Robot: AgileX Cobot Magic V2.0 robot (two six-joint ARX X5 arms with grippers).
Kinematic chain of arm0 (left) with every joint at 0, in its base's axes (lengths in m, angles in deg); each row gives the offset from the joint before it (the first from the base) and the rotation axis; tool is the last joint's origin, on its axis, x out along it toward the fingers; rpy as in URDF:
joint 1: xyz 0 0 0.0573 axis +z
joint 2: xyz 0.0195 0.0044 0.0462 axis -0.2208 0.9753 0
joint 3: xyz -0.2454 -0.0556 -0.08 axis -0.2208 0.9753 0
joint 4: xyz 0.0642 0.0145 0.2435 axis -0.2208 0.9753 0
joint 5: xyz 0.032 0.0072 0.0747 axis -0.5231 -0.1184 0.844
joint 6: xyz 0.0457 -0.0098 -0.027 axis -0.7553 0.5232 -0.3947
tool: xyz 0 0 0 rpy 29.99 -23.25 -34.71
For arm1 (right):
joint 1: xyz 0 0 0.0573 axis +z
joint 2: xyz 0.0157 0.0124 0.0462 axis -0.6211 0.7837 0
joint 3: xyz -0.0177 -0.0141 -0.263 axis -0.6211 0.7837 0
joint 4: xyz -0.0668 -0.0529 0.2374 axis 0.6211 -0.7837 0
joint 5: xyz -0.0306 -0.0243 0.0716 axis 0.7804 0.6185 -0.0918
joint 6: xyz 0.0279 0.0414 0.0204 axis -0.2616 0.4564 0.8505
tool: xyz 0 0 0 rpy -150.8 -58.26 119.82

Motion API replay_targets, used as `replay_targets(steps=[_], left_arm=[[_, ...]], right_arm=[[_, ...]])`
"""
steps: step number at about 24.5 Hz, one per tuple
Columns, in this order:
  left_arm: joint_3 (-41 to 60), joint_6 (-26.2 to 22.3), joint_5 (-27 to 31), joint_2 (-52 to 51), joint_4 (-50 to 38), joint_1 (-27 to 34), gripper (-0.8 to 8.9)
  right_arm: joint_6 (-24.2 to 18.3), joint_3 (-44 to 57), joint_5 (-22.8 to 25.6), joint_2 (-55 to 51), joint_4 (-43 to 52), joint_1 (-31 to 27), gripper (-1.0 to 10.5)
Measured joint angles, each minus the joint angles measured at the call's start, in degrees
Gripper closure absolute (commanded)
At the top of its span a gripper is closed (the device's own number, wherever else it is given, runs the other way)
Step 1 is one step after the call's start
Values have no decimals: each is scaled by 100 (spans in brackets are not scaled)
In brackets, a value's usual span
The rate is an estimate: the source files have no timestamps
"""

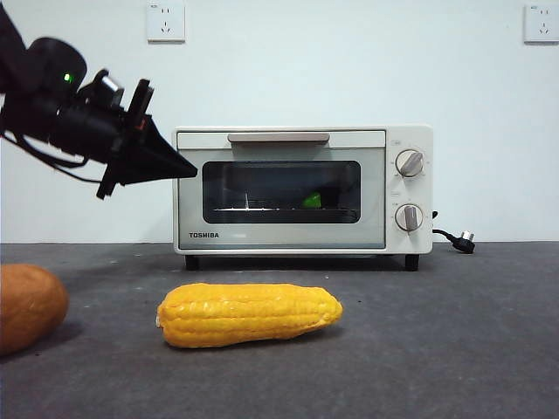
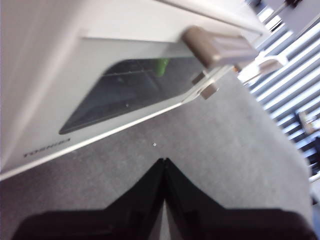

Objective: Take the eggplant from the table,put the eggplant in the oven

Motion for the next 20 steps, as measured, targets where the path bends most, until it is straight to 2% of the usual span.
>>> replay_targets(steps=[5,8,12,20], left_arm=[[0,-651,743,-706,1005,-216,820],[0,-870,1241,-1182,1587,-389,820],[0,-992,1871,-1891,2232,-699,820],[0,-940,2977,-3348,3001,-1475,820]], right_arm=[[-50,0,0,0,0,0,958],[-74,0,7,0,0,0,958],[-109,0,42,0,0,0,958],[-111,0,103,0,0,0,958]])
